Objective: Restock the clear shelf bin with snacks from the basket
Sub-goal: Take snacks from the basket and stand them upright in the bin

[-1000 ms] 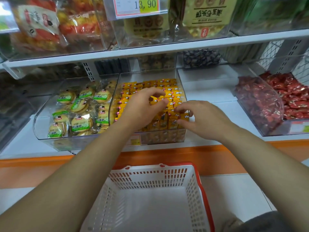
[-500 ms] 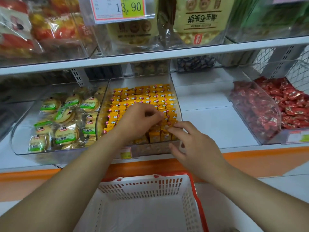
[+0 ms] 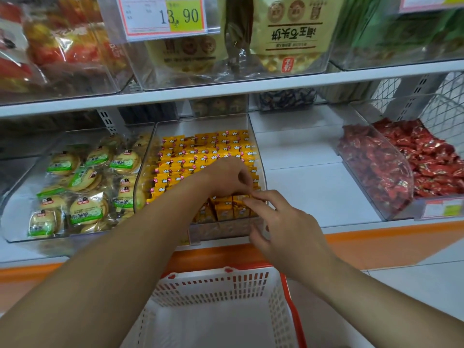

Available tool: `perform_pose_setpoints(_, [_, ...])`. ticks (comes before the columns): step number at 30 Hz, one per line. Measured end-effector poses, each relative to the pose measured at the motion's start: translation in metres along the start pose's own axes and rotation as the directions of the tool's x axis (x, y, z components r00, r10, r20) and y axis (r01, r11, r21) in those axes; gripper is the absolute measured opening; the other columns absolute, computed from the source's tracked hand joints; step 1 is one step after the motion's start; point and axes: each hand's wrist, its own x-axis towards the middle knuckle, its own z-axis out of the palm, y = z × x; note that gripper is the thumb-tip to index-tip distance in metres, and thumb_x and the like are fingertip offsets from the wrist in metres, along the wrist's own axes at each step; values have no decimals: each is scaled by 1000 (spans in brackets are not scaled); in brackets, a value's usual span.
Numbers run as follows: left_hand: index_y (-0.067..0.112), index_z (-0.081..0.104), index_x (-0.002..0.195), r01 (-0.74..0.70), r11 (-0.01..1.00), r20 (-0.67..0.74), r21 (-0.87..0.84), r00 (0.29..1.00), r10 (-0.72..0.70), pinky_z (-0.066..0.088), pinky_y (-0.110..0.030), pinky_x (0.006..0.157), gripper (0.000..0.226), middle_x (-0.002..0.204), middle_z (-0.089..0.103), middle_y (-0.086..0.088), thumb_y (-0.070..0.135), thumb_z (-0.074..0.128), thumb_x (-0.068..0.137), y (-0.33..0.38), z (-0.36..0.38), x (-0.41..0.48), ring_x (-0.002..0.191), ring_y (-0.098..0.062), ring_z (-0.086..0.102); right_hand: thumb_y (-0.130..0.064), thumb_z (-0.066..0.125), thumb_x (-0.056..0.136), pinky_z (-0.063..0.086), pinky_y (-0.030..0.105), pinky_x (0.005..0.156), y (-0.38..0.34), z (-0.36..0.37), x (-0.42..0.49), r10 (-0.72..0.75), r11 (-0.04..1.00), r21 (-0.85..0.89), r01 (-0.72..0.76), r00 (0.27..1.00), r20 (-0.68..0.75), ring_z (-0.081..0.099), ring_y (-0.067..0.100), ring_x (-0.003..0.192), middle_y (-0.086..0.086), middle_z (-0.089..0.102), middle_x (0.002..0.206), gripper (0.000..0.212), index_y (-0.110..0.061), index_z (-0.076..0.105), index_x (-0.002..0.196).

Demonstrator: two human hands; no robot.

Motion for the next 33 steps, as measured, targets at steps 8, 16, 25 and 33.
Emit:
perform_pose_setpoints(8, [19,69,86,-57,950,-131,-306,991,17,45,-7,68,15,84,66,9,12,65,99,-3,-2,-13,75,8,60,-42,53,87,51,28,59,-9,-3,7,14,992,-126,-9,999,38,71,17,81,-6,57,141,51,-29,56,136])
perform_pose_setpoints(16, [20,71,95,-43,939,-110,-341,994,6,53,-23,85,7,97,73,3,14,73,93,2,-5,-17,96,-11,69,-50,46,90,46,31,64,-12,-4,8,22,985,-172,5,987,157,69,24,89,-6,37,157,70,-29,22,153])
perform_pose_setpoints(25, [26,69,123,-37,977,-126,-210,992,11,47,-13,85,29,110,68,10,27,73,94,2,-4,-29,98,3,61,-41,52,91,40,27,66,11,-8,3,-26,997,-72,35,992,122,66,18,95,-11,43,148,64,-33,27,150])
perform_pose_setpoints(33, [19,80,112,-86,972,-233,-220,972,33,52,-10,81,21,102,77,6,18,76,91,6,2,-35,90,4,66,-34,60,96,45,29,70,17,-14,32,27,999,25,-30,995,96,60,16,91,-8,53,112,18,-34,65,114])
